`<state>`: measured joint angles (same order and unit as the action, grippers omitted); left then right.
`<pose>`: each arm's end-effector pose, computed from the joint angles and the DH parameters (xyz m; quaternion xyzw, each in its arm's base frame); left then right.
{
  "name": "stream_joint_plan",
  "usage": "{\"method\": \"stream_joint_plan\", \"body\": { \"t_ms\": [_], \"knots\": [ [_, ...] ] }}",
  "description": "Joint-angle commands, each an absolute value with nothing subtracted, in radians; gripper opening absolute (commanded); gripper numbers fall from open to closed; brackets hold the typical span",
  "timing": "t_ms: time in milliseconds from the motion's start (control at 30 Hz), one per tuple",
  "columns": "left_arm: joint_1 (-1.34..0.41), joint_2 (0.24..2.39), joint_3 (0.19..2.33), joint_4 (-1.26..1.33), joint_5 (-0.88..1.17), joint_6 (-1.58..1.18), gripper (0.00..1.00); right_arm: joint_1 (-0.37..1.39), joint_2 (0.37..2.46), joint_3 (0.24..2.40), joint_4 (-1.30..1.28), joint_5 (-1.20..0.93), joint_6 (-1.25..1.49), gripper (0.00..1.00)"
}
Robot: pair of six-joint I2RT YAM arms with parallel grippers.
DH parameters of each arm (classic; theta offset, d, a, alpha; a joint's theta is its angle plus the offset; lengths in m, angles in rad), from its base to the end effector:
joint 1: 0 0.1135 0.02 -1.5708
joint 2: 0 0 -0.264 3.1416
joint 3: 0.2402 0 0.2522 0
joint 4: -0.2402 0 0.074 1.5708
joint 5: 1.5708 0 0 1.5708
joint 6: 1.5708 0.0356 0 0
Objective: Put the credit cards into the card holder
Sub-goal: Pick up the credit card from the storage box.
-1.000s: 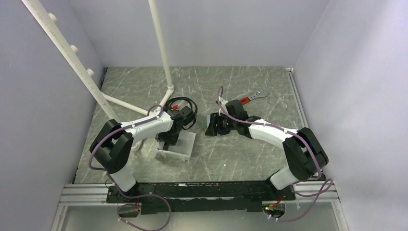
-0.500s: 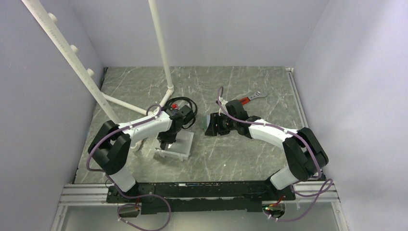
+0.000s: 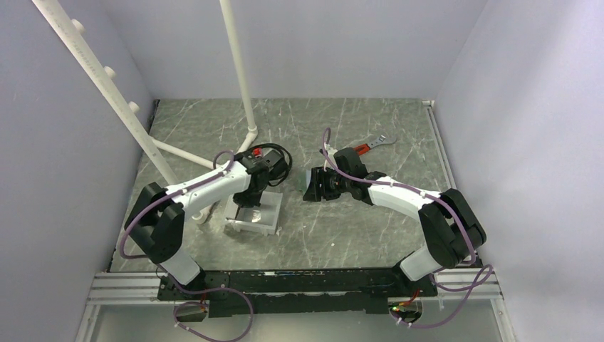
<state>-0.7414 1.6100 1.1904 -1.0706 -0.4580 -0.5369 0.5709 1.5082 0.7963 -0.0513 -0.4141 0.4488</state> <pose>0.2223 -0.1822 0.2267 0.0902 0.9690 0.1586 0.1668 0.2490 0.1770 0.1887 -0.1355 0.8933 0.3527 0.2434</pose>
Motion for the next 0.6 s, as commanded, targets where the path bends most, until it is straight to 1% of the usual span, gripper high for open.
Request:
{"method": "stream_joint_plan", "body": {
  "t_ms": [0,100,167,333,467,567],
  "knots": [
    [-0.746,1.564,1.237,-1.122,-0.443,-0.548,0.07,0.569,1.49,0.804,-0.013,-0.424,0.447,0.55],
    [-0.746,1.532,1.26,-1.137,-0.407,-0.545,0.05,0.569,1.487,0.805,-0.015,-0.422,0.445,0.55],
    [-0.746,1.502,1.282,-1.149,-0.373,-0.542,0.0,0.569,1.487,0.806,-0.017,-0.421,0.444,0.55],
    [-0.744,1.422,1.369,-1.162,-0.271,-0.527,0.0,0.563,1.487,0.848,-0.094,-0.363,0.4,0.56],
    [-0.739,1.361,1.468,-1.097,-0.109,-0.508,0.0,0.512,1.477,0.923,-0.204,-0.277,0.345,0.57],
    [-0.732,1.352,1.506,-0.959,0.05,-0.501,0.0,0.419,1.469,0.952,-0.211,-0.318,0.345,0.58]
  ]
}}
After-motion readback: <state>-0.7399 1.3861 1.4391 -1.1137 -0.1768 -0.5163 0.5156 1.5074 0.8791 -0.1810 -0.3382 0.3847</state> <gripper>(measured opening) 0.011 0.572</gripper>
